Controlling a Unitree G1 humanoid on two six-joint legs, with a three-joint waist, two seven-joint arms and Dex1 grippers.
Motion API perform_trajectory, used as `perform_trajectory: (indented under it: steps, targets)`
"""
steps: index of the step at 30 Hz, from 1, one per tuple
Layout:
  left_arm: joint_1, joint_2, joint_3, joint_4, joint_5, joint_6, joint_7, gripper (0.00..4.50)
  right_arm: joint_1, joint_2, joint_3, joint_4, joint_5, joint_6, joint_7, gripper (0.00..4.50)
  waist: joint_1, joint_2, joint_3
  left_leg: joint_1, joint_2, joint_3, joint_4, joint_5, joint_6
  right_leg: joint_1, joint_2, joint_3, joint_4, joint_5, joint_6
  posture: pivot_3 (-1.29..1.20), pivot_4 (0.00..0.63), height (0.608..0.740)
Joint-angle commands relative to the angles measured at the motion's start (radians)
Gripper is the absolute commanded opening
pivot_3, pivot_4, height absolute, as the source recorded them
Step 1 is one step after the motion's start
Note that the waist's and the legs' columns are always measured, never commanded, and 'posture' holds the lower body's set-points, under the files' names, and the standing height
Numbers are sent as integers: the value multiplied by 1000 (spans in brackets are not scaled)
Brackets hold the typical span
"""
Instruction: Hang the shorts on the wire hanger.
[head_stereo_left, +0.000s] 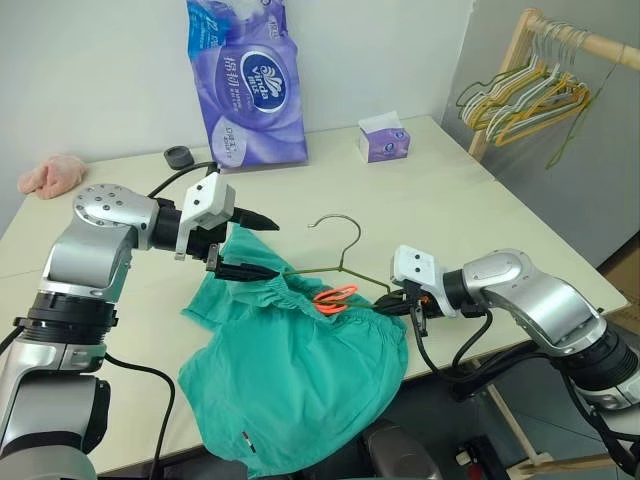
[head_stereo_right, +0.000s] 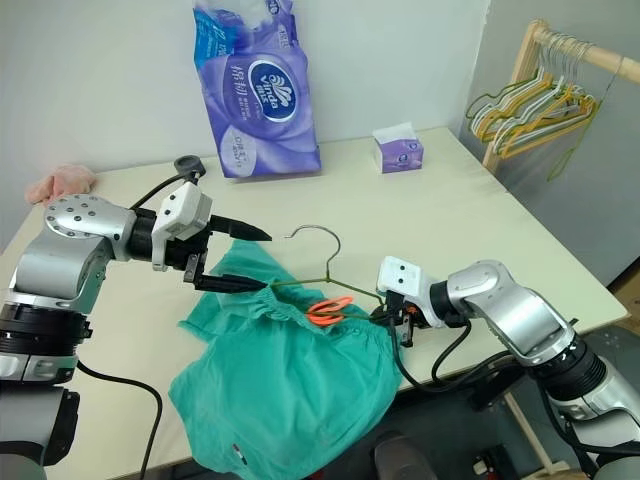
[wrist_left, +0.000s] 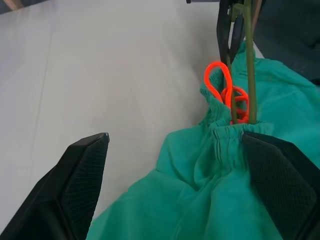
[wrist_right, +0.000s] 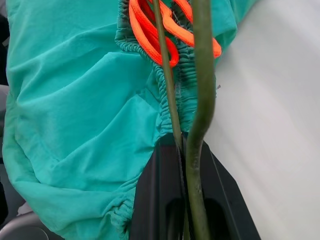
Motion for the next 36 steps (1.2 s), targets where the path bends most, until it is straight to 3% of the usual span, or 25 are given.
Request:
perform_trajectory:
  steps: [1, 9, 15, 32, 36]
  targets:
    - [1, 18, 44, -10, -28, 21, 2, 4475, -2, -12, -30, -1, -21, -39, 11, 0, 0, 0, 0, 0, 0, 0, 0, 0, 0, 0, 0, 0, 0, 0, 0, -333, 39, 740]
    - [17, 6, 76, -25, -48, 41, 48, 4475, 5, -14, -28, 15, -41, -58, 29, 0, 0, 0, 0, 0, 0, -1, 0, 0, 0, 0, 0, -1, 0, 0, 0, -328, 36, 740]
    - [65, 71, 94, -82, -84, 89, -5, 4475, 4, -17, -20, 34, -62, -69, 46, 0, -1, 0, 0, 0, 0, -1, 0, 0, 0, 0, 0, -1, 1, 0, 0, -323, 31, 740]
    - [138, 65, 21, -148, -64, 56, -30, 4475, -4, 6, -27, 9, -76, -76, 69, 0, -1, 0, 0, 0, 0, -1, 1, 0, 0, 0, -1, -2, 1, 0, 0, -331, 33, 740]
    - [149, 67, -16, -125, 0, -20, -21, 4475, -9, 11, -34, -3, -70, -79, 74, 0, -1, 0, 0, 0, 0, -1, 1, 0, 0, 1, -1, -2, 1, 0, 0, -332, 34, 740]
